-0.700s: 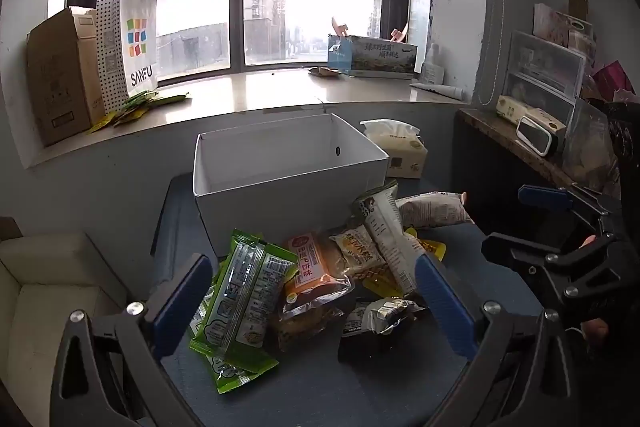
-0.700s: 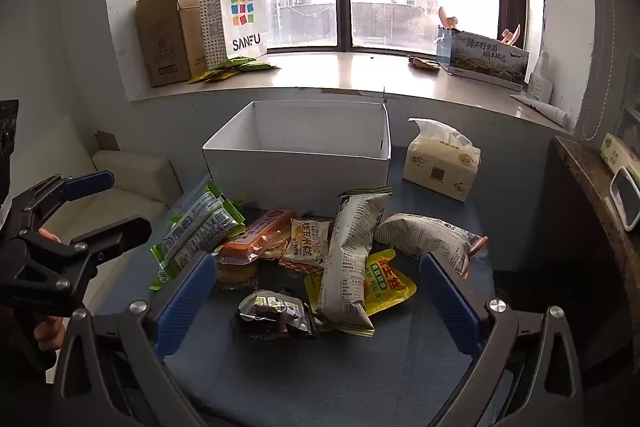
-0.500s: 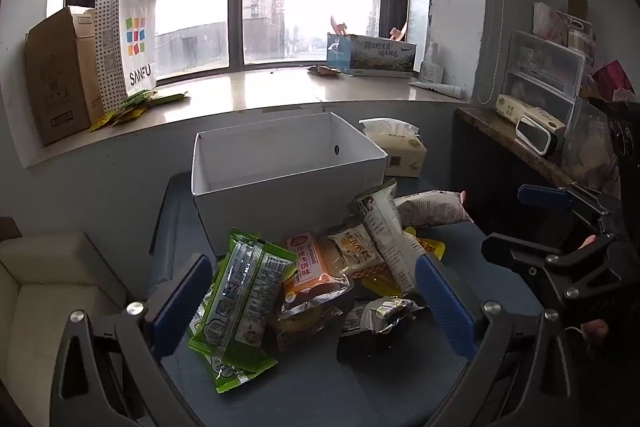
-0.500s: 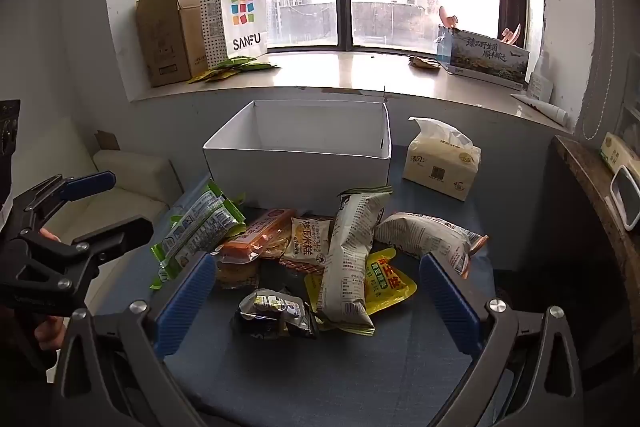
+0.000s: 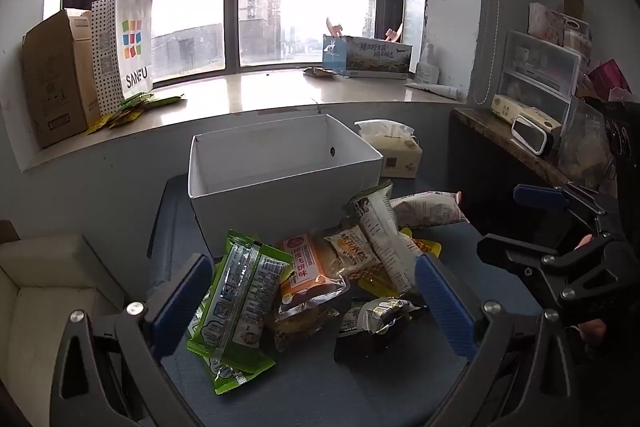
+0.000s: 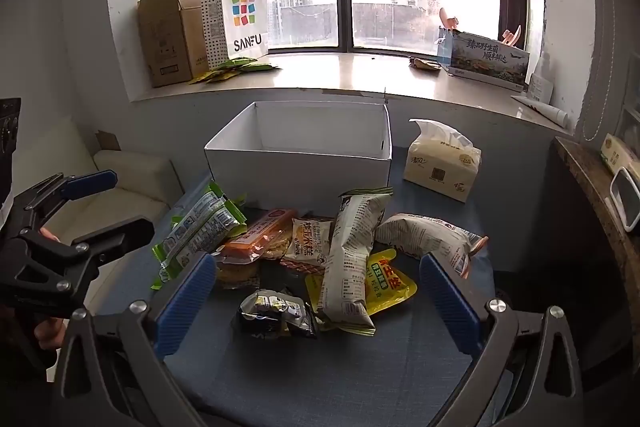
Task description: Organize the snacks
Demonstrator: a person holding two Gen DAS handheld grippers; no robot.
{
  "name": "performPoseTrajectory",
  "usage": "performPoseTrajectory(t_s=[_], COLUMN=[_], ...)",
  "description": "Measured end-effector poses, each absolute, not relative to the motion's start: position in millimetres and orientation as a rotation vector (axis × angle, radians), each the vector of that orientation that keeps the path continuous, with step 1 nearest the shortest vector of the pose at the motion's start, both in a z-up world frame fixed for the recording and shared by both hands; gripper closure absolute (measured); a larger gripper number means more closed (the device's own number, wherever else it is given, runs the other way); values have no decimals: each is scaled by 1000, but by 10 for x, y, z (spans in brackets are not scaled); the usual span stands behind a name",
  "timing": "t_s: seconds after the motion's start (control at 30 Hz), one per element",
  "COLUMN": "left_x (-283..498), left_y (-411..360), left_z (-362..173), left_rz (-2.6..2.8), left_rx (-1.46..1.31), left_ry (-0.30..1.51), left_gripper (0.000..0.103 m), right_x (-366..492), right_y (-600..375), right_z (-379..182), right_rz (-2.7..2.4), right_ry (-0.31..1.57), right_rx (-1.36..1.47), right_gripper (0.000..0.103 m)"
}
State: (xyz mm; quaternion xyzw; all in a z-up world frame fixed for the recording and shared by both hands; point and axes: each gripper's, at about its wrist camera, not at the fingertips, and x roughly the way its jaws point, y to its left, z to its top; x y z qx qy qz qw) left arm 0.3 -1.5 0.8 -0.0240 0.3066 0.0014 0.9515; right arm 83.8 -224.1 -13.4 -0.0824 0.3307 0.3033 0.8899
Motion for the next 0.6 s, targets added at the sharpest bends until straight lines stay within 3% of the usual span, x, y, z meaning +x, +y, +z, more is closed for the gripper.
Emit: performPoseTrajectory(t_s=[0.6], left_x=[-1], left_y=[-29], left_z=[2], left_rz=[-4], left_rx=[-44], left_ry=[628], left_gripper=[0], right_x=[816], right_y=[-2236], right_z=[-119], right_rz=[632], right_ry=[682], right_rx=[-172], right_gripper=[0])
